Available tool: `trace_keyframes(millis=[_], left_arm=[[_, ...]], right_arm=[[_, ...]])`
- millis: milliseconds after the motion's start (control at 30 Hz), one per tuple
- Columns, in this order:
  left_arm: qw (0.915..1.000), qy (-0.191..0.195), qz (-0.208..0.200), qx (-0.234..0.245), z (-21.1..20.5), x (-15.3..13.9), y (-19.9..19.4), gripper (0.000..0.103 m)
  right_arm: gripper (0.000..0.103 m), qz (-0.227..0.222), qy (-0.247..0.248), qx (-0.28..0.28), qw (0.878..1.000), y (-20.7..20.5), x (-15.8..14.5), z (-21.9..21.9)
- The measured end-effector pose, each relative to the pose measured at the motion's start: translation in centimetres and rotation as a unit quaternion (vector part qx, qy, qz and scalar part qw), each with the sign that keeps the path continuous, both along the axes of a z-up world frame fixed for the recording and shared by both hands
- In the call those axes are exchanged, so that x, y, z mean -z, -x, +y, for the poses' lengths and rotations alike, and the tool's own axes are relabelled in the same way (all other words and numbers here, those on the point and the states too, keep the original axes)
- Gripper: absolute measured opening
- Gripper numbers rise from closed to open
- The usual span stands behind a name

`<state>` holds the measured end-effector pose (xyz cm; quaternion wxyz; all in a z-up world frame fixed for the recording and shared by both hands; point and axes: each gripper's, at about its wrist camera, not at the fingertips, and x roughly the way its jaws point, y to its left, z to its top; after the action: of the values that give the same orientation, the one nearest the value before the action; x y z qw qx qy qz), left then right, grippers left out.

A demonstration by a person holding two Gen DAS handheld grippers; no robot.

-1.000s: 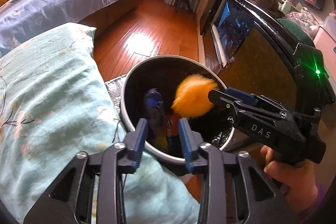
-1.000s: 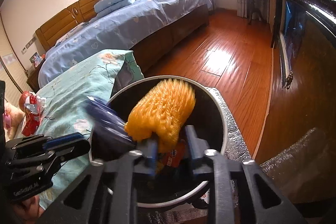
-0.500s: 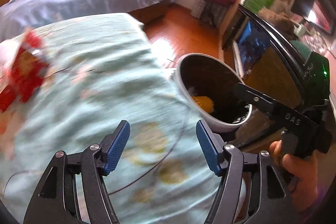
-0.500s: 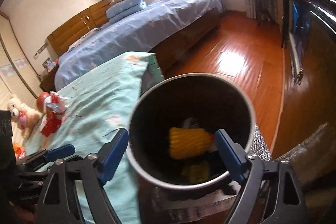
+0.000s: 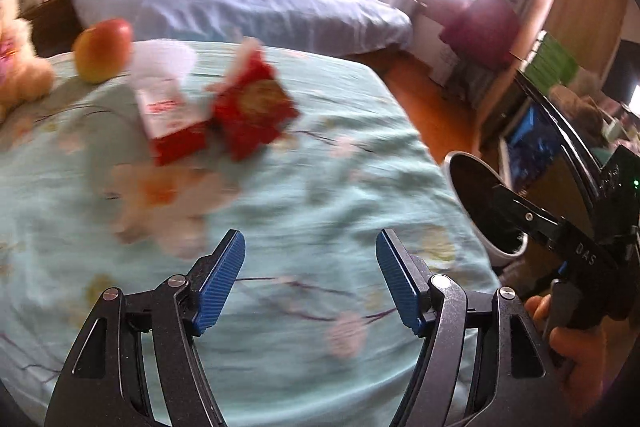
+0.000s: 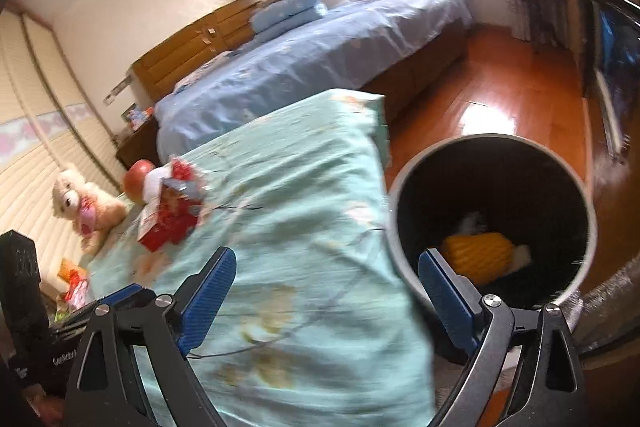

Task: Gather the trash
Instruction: 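Move both grippers back to the bed toward the milk carton and red snack bag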

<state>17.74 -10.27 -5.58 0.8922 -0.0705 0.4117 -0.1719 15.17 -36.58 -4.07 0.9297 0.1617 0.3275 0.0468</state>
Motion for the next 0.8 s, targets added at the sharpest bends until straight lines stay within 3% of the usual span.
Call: trace_keyframes(millis=[367,533,800], left_arm=[[0.9966,-0.009,0.006,-0.081,8.0,1.1,-1.0,0.069],[0.996,-0.014,0.01,-0.087,8.6,1.6,-2.8,0.069],[0.9961,-0.021,0.021,-0.083,8.1,2.3,-7.5,0.069]], right_arm=[[0.094,0.031,0.023,-0.072,0.997,-3.1,0.9,7.7],[0.094,0.028,0.047,-0.085,0.995,-5.1,1.0,10.1],[0.089,0.049,0.016,-0.115,0.992,-9.2,1.9,11.2]])
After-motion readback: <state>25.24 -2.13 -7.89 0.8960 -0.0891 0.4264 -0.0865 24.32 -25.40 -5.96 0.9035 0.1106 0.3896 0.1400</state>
